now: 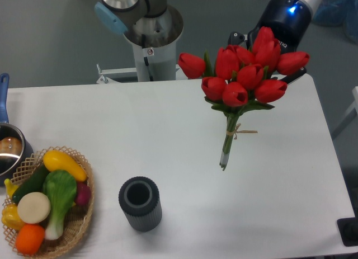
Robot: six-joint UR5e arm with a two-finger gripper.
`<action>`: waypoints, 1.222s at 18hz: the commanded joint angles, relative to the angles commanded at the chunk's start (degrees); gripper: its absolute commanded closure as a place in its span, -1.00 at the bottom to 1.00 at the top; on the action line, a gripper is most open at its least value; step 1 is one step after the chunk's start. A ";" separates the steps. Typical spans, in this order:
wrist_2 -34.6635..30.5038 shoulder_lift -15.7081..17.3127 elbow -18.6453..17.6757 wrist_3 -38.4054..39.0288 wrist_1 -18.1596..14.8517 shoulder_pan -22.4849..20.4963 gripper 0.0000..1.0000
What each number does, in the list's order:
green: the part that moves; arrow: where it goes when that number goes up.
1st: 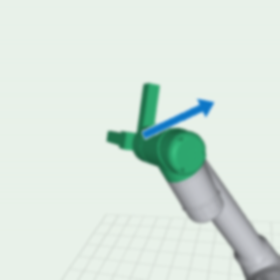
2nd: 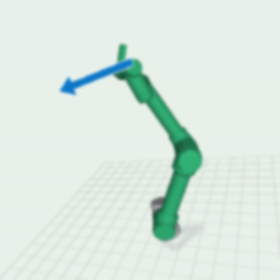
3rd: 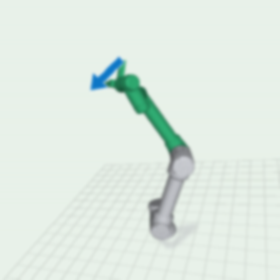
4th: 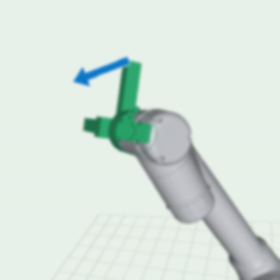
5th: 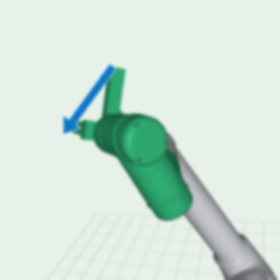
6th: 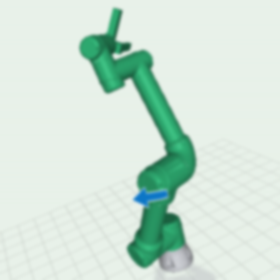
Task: Place the flowers on the table
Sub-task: 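Hold the red tulip bouquet by its stems in the gripper, then swing the held tulip bouquet down, blooms tilting toward the table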
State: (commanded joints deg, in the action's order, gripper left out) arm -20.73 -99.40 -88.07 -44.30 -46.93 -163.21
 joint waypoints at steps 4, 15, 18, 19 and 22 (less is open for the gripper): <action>-7.11 0.00 0.35 -0.35 0.00 1.31 0.39; -29.87 -2.19 -1.23 -5.80 -0.44 9.84 0.41; -35.85 -2.63 -3.42 -8.60 -0.53 11.34 0.41; -37.44 -2.64 -4.21 -10.18 -0.53 11.51 0.41; -41.05 -2.55 -6.67 -13.96 -0.61 11.69 0.41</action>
State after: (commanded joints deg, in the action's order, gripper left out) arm -61.78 -101.95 -94.74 -58.26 -47.55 -151.52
